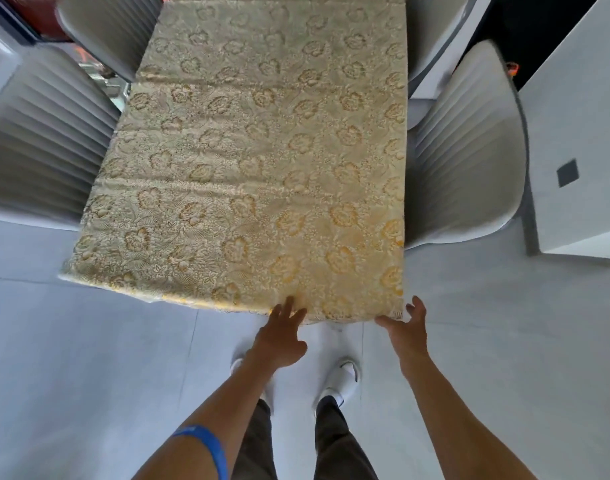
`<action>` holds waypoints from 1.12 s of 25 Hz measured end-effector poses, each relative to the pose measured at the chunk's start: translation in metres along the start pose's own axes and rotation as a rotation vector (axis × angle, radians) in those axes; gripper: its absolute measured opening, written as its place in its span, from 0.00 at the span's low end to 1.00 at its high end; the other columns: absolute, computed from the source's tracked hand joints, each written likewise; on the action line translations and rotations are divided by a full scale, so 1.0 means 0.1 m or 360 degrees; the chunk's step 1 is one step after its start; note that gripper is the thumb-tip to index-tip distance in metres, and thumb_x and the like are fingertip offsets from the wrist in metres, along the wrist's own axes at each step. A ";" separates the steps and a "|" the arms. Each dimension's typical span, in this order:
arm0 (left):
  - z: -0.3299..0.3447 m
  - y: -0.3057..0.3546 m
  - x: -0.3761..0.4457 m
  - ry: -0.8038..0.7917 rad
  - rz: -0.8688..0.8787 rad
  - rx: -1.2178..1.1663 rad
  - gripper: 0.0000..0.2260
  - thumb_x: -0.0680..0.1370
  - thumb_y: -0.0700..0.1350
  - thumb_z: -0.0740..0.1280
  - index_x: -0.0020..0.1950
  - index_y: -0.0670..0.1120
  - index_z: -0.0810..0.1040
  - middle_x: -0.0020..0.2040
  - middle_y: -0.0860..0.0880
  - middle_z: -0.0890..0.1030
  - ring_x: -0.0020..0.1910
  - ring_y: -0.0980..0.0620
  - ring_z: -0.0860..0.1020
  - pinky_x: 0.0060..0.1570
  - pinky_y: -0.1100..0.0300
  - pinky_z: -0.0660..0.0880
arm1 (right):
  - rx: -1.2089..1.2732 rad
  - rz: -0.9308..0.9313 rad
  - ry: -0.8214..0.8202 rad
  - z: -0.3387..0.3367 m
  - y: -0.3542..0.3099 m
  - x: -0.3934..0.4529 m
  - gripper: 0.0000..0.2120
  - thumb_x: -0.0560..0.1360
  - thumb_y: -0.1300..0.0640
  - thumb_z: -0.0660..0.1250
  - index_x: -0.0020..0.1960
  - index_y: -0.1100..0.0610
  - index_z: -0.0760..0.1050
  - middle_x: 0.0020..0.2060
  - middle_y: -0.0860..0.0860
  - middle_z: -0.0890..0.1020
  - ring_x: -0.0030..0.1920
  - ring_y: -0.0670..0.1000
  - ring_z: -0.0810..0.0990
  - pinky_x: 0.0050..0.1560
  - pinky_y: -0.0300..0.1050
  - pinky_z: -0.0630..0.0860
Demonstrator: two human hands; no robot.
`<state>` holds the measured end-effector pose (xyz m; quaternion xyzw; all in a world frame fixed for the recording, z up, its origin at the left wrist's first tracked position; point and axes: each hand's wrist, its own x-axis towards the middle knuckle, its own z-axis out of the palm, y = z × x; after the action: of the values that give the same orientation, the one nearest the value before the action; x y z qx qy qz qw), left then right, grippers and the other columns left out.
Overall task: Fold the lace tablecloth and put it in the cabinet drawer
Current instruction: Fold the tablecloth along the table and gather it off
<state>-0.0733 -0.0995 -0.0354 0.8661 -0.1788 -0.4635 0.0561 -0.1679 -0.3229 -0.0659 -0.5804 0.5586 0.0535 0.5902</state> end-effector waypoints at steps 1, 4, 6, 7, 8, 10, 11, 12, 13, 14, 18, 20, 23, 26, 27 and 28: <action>0.01 0.00 0.00 -0.0009 -0.0009 -0.0029 0.33 0.77 0.47 0.61 0.79 0.55 0.51 0.80 0.54 0.39 0.79 0.50 0.43 0.71 0.46 0.63 | 0.0109 0.0094 -0.0129 -0.05 0.02 0.06 0.40 0.68 0.61 0.76 0.74 0.49 0.60 0.64 0.49 0.72 0.63 0.55 0.74 0.58 0.53 0.72; -0.10 0.00 -0.01 -0.0033 -0.0005 -0.0094 0.31 0.77 0.48 0.61 0.79 0.54 0.54 0.80 0.55 0.42 0.79 0.52 0.47 0.73 0.48 0.60 | 0.0062 0.0277 -0.0351 -0.15 0.04 0.11 0.23 0.67 0.60 0.76 0.60 0.54 0.74 0.41 0.51 0.81 0.38 0.50 0.79 0.37 0.44 0.74; -0.16 0.00 -0.04 -0.0027 -0.0005 -0.0153 0.29 0.78 0.48 0.61 0.78 0.54 0.56 0.80 0.54 0.48 0.78 0.52 0.52 0.74 0.52 0.59 | -0.0025 0.0396 -0.0466 -0.19 0.07 0.04 0.12 0.66 0.59 0.76 0.47 0.57 0.77 0.30 0.51 0.78 0.25 0.48 0.69 0.27 0.39 0.66; -0.16 0.00 -0.08 0.0001 -0.0012 -0.0193 0.29 0.78 0.48 0.61 0.78 0.54 0.57 0.80 0.53 0.51 0.78 0.52 0.55 0.74 0.54 0.59 | -0.0069 0.0435 -0.0513 -0.20 0.10 -0.02 0.10 0.66 0.57 0.76 0.43 0.57 0.76 0.28 0.51 0.77 0.24 0.47 0.66 0.26 0.38 0.63; -0.14 0.00 -0.13 0.0063 -0.0020 -0.0217 0.28 0.78 0.48 0.62 0.77 0.53 0.59 0.79 0.52 0.55 0.77 0.51 0.58 0.73 0.54 0.59 | -0.0099 0.0446 -0.0549 -0.20 0.10 -0.10 0.10 0.66 0.56 0.76 0.40 0.57 0.75 0.27 0.51 0.75 0.23 0.47 0.65 0.25 0.39 0.61; -0.06 0.00 -0.27 0.0333 -0.0083 -0.0277 0.25 0.77 0.48 0.63 0.74 0.52 0.65 0.75 0.50 0.66 0.72 0.49 0.66 0.69 0.54 0.64 | -0.0055 0.0391 -0.0599 -0.20 0.00 -0.29 0.11 0.66 0.55 0.77 0.39 0.57 0.77 0.27 0.50 0.73 0.25 0.47 0.66 0.26 0.41 0.63; 0.00 0.00 -0.34 0.0487 -0.0155 -0.0382 0.23 0.76 0.47 0.63 0.72 0.51 0.68 0.71 0.51 0.71 0.68 0.48 0.70 0.66 0.54 0.67 | 0.0028 0.0341 -0.0615 -0.19 -0.09 -0.39 0.10 0.66 0.54 0.77 0.39 0.57 0.79 0.27 0.49 0.74 0.27 0.47 0.69 0.27 0.42 0.65; 0.06 0.00 -0.41 0.0610 -0.0256 -0.0544 0.21 0.75 0.47 0.64 0.69 0.51 0.71 0.67 0.51 0.74 0.65 0.48 0.73 0.61 0.55 0.69 | 0.0133 0.0288 -0.0626 -0.18 -0.22 -0.47 0.08 0.67 0.54 0.77 0.41 0.57 0.80 0.28 0.49 0.76 0.30 0.48 0.73 0.30 0.43 0.68; 0.12 0.00 -0.47 0.0687 -0.0379 -0.0752 0.19 0.75 0.46 0.65 0.66 0.50 0.73 0.64 0.50 0.76 0.62 0.47 0.75 0.56 0.57 0.70 | 0.0248 0.0236 -0.0638 -0.16 -0.35 -0.56 0.07 0.69 0.55 0.75 0.43 0.57 0.82 0.31 0.50 0.80 0.34 0.49 0.77 0.33 0.44 0.72; 0.16 0.00 -0.55 0.0722 -0.0495 -0.0994 0.17 0.75 0.46 0.66 0.64 0.49 0.75 0.62 0.49 0.78 0.58 0.46 0.77 0.51 0.58 0.70 | 0.0355 0.0178 -0.0658 -0.14 -0.49 -0.66 0.07 0.70 0.55 0.74 0.46 0.56 0.82 0.34 0.50 0.83 0.39 0.51 0.80 0.37 0.45 0.74; 0.14 0.04 -0.84 0.0649 -0.0645 -0.2380 0.05 0.72 0.48 0.71 0.46 0.55 0.80 0.44 0.44 0.76 0.39 0.47 0.73 0.39 0.56 0.68 | 0.0592 0.0012 -0.0677 -0.02 -0.92 -1.09 0.03 0.74 0.59 0.70 0.47 0.57 0.80 0.36 0.51 0.83 0.44 0.53 0.83 0.42 0.47 0.77; 0.12 0.00 -0.91 0.0562 -0.0552 -0.2905 0.11 0.75 0.48 0.71 0.55 0.55 0.76 0.45 0.46 0.76 0.43 0.47 0.75 0.44 0.54 0.71 | 0.0640 -0.0028 -0.0660 0.01 -1.04 -1.25 0.03 0.74 0.59 0.70 0.47 0.58 0.79 0.37 0.52 0.83 0.45 0.54 0.84 0.43 0.47 0.79; -0.04 -0.19 -0.89 0.0663 -0.0385 -0.3365 0.12 0.78 0.45 0.67 0.61 0.48 0.75 0.56 0.46 0.77 0.56 0.45 0.76 0.52 0.48 0.75 | 0.0774 -0.0046 -0.0529 0.00 -1.16 -1.37 0.03 0.75 0.60 0.69 0.47 0.59 0.79 0.37 0.52 0.83 0.45 0.55 0.84 0.44 0.49 0.79; -0.29 -0.47 -0.85 0.0903 -0.0412 -0.3427 0.07 0.80 0.44 0.64 0.56 0.46 0.77 0.61 0.48 0.75 0.66 0.46 0.71 0.62 0.46 0.73 | 0.0874 0.0014 -0.0454 -0.04 -1.25 -1.38 0.04 0.77 0.60 0.67 0.49 0.59 0.78 0.41 0.54 0.83 0.45 0.55 0.83 0.45 0.49 0.78; -0.39 -0.54 -0.83 0.0965 -0.0418 -0.3396 0.07 0.80 0.43 0.64 0.56 0.46 0.78 0.61 0.49 0.74 0.66 0.47 0.71 0.62 0.46 0.73 | 0.0889 0.0036 -0.0446 -0.04 -1.28 -1.35 0.05 0.77 0.59 0.67 0.51 0.60 0.77 0.43 0.55 0.83 0.45 0.55 0.82 0.46 0.49 0.78; -0.49 -0.58 -0.81 0.1022 -0.0420 -0.3330 0.09 0.80 0.43 0.64 0.59 0.44 0.78 0.63 0.48 0.73 0.65 0.48 0.71 0.62 0.46 0.73 | 0.0902 0.0053 -0.0439 -0.04 -1.31 -1.31 0.06 0.77 0.59 0.66 0.52 0.60 0.77 0.45 0.57 0.83 0.46 0.55 0.82 0.46 0.49 0.78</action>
<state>-0.0586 -0.0196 0.0406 0.4831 0.4189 -0.1416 0.7557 -0.1254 -0.2914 0.1116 -0.3707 0.4755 -0.0164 0.7976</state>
